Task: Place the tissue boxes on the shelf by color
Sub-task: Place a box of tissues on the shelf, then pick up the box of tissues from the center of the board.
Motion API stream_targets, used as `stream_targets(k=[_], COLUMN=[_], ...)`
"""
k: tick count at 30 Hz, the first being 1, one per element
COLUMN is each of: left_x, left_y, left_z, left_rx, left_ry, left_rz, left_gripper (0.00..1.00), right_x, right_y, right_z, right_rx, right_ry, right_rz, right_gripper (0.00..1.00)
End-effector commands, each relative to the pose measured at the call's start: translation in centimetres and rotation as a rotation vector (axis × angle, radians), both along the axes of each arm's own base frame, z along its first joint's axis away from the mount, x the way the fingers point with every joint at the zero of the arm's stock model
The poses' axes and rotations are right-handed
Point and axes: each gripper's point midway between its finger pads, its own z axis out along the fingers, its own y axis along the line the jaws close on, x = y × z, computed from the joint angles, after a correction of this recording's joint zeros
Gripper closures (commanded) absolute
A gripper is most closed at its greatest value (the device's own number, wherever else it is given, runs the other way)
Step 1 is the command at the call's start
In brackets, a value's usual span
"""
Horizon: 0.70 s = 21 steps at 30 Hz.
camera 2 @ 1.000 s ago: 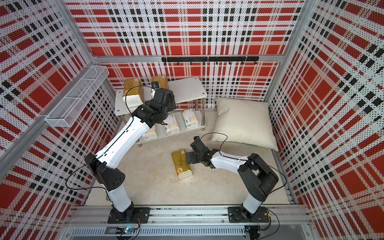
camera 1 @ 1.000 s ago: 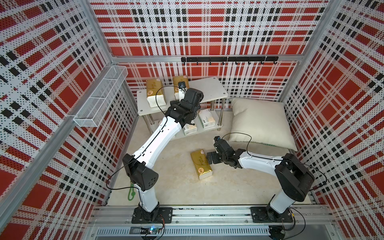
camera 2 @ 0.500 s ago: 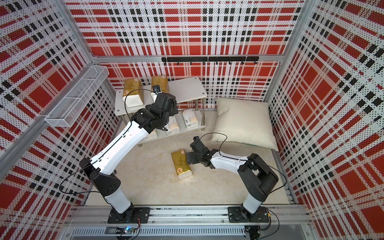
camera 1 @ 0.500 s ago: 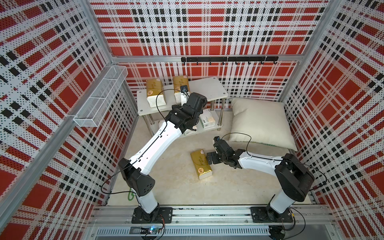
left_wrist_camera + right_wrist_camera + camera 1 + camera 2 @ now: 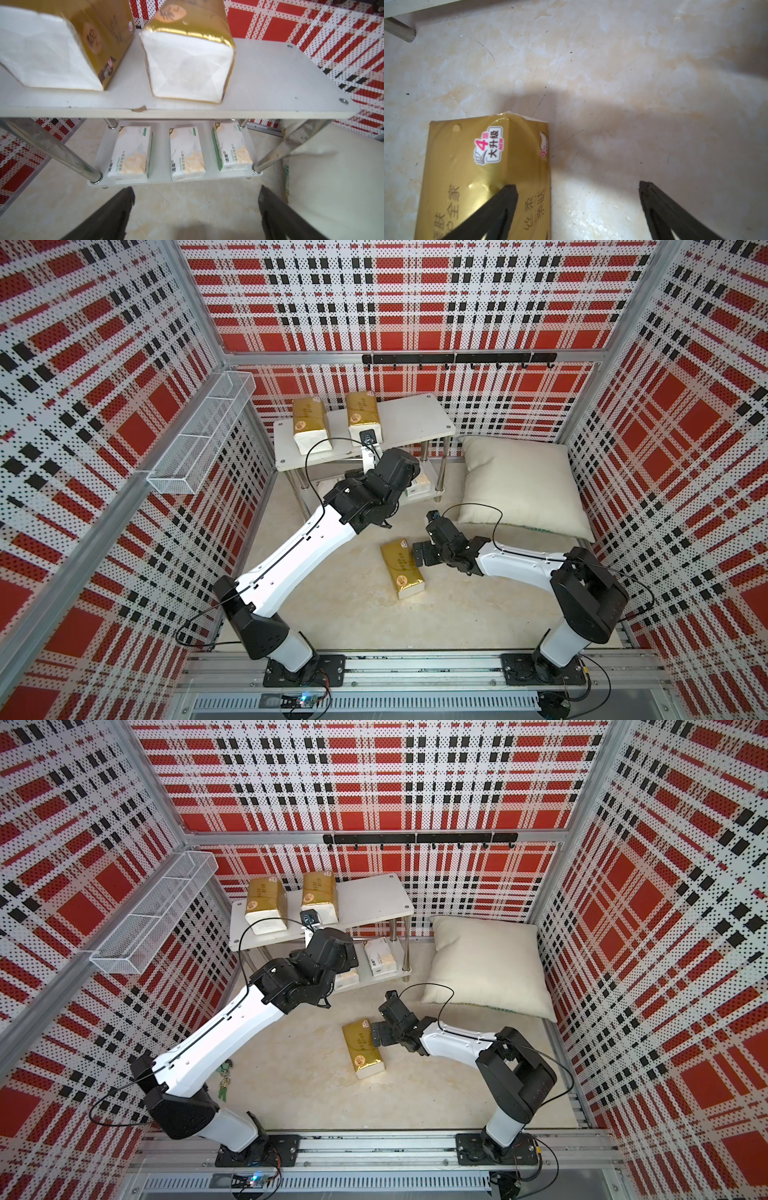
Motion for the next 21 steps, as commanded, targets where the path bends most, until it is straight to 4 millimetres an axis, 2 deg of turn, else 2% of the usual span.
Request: stream_targets(k=[1,5,9,17,21], left_x=[-2.7,-5.4,-7.3,-8.9,-9.1], left_y=[0.4,0.2,1.3,5.7,6.9], left_z=[-1.3,-3.8,-7.2,-16.5,-19.2], left_rx=[-0.05,-0.085,-0.092,-0.093,-0.146], left_ry=[0.018,0.058,0.116,0.276,0.309], left_rz=[0.009,-0.022,-0.016,0.059,0.067], left_gripper=[0.03,0.03,0.03,0.04,0.04], right_x=[0.4,0.5,0.5,-1.0,-2.5], right_y=[0.4,0.2,-0.1,-1.4,-2.0], right_z=[1.4,1.7,2.6,2.7,3.1], right_rx=[0.008,0.001,0.001,-0.011,0.005], right_ry=[-0.03,-0.036,-0.053,-0.056,-0.063], right_rz=[-0.008,-0.012,-0.014,0.007,0.022], right_gripper=[0.0,0.0,0.0,0.0,0.0])
